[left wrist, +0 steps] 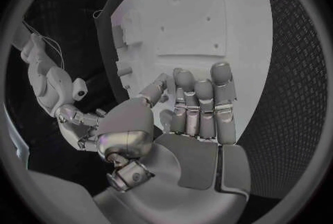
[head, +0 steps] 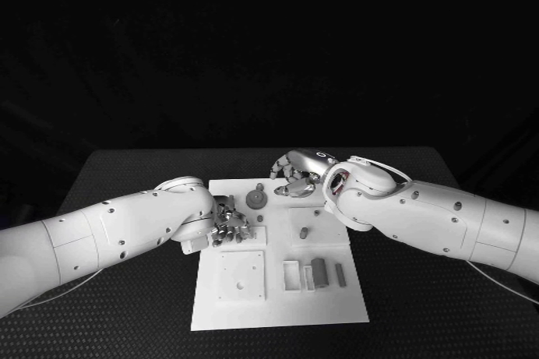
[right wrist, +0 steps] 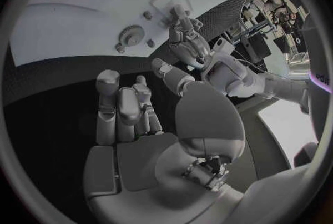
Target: Assemble the parts on the task board
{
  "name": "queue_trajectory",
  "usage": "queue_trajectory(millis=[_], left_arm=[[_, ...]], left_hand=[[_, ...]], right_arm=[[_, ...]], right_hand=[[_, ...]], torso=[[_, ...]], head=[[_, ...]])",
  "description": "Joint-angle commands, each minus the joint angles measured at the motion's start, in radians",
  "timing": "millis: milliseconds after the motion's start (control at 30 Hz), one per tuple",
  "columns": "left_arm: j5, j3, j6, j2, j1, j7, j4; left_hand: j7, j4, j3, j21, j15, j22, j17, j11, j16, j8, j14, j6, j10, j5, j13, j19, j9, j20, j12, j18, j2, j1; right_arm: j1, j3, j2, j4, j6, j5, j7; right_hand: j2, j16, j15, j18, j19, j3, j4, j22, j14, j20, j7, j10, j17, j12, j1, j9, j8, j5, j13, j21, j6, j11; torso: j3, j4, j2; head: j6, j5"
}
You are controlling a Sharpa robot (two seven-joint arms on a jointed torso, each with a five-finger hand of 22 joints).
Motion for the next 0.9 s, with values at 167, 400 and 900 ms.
queue_trajectory(millis=[167,400,900], left_arm=[[0.011,-0.007,0.032,-0.005,-0.008,-0.024,-0.011],[0.023,-0.007,0.045,-0.008,-0.008,-0.023,-0.019],[0.034,-0.006,0.057,-0.01,-0.008,-0.021,-0.022]], left_hand=[[-0.004,-0.008,0.009,0.006,-0.015,0.023,-0.002,-0.004,0.008,-0.004,0.008,0.004,0.004,0.004,0.001,0.0,0.001,-0.01,0.004,0.02,0.054,0.051],[-0.006,-0.009,0.013,0.01,-0.017,0.023,-0.002,-0.005,0.009,-0.006,0.009,0.008,0.006,0.005,0.001,0.0,0.001,-0.012,0.006,0.021,0.051,0.058],[-0.007,-0.01,0.017,0.014,-0.019,0.024,-0.001,-0.007,0.011,-0.01,0.011,0.012,0.008,0.005,0.002,0.0,0.001,-0.013,0.007,0.02,0.048,0.066]], right_arm=[[0.0,0.0,0.002,-0.001,0.018,-0.008,0.0],[0.0,0.0,0.003,-0.002,0.019,-0.008,0.0],[0.0,0.0,0.004,-0.003,0.02,-0.008,0.0]], right_hand=[[0.009,-0.005,0.006,0.084,0.0,0.0,-0.006,0.016,-0.004,-0.007,0.009,-0.002,-0.001,0.0,0.005,-0.002,-0.005,0.003,-0.001,-0.006,0.002,0.005],[0.009,-0.006,0.006,0.084,-0.001,0.0,-0.006,0.016,-0.004,-0.006,0.009,-0.003,-0.002,0.0,0.005,-0.002,-0.006,0.003,-0.002,-0.006,0.001,0.005],[0.01,-0.006,0.006,0.084,-0.001,0.0,-0.007,0.016,-0.004,-0.006,0.009,-0.003,-0.001,0.0,0.005,-0.002,-0.006,0.003,-0.002,-0.007,0.001,0.005]], torso=[[-0.0005,0.0,0.0],[-0.0004,0.0011,0.0],[-0.0004,0.0002,0.0]], head=[[-0.003,-0.001],[-0.004,0.0],[-0.005,0.001]])
